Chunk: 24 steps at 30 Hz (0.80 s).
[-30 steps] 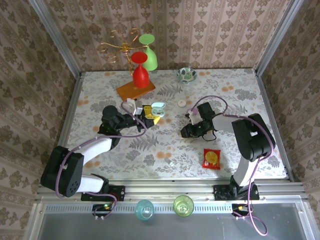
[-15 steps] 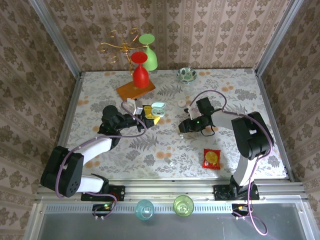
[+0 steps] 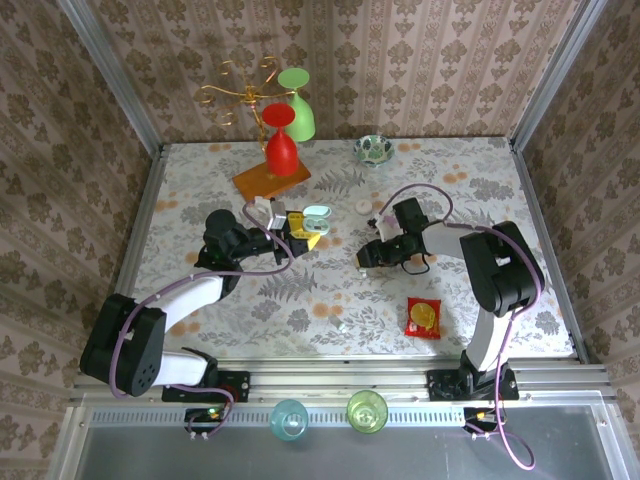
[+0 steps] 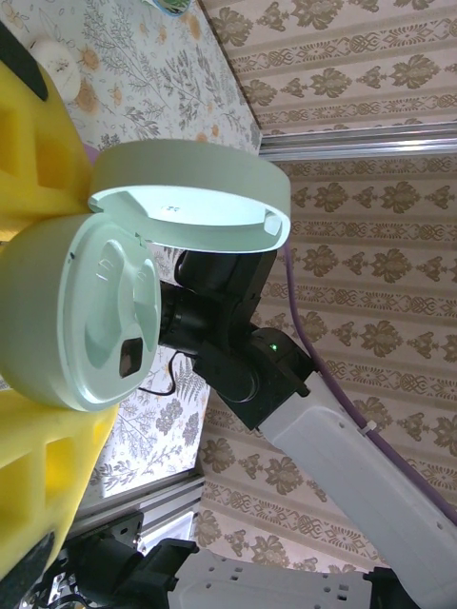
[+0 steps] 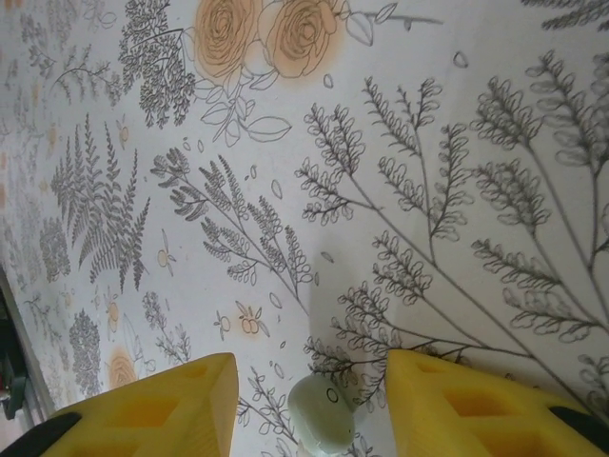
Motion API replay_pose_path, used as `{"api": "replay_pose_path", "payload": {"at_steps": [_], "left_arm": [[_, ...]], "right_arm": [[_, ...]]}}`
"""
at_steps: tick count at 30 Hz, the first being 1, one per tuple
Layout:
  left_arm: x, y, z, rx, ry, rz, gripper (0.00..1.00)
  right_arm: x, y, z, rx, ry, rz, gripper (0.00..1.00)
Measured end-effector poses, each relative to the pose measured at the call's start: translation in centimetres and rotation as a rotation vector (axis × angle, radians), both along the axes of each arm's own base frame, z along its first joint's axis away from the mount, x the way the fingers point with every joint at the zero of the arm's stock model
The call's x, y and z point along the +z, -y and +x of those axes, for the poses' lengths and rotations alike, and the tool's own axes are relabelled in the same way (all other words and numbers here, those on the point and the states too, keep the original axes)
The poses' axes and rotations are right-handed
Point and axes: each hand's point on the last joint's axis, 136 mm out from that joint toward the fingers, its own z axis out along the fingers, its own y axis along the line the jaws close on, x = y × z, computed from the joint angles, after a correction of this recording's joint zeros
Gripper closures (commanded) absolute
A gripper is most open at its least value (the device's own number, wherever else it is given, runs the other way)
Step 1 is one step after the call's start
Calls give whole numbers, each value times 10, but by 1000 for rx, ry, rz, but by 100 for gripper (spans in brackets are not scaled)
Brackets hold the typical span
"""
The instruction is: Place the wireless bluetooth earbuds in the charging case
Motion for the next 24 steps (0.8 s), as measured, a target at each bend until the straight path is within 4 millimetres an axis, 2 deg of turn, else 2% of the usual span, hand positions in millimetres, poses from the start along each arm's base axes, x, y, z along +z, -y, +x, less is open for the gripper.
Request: {"api": "replay_pose_path", "payload": {"at_steps": [24], "left_arm": [[2, 0, 0, 0, 12, -6, 77]], "right_arm": [[-2, -9, -27, 62, -52, 51, 70]]}}
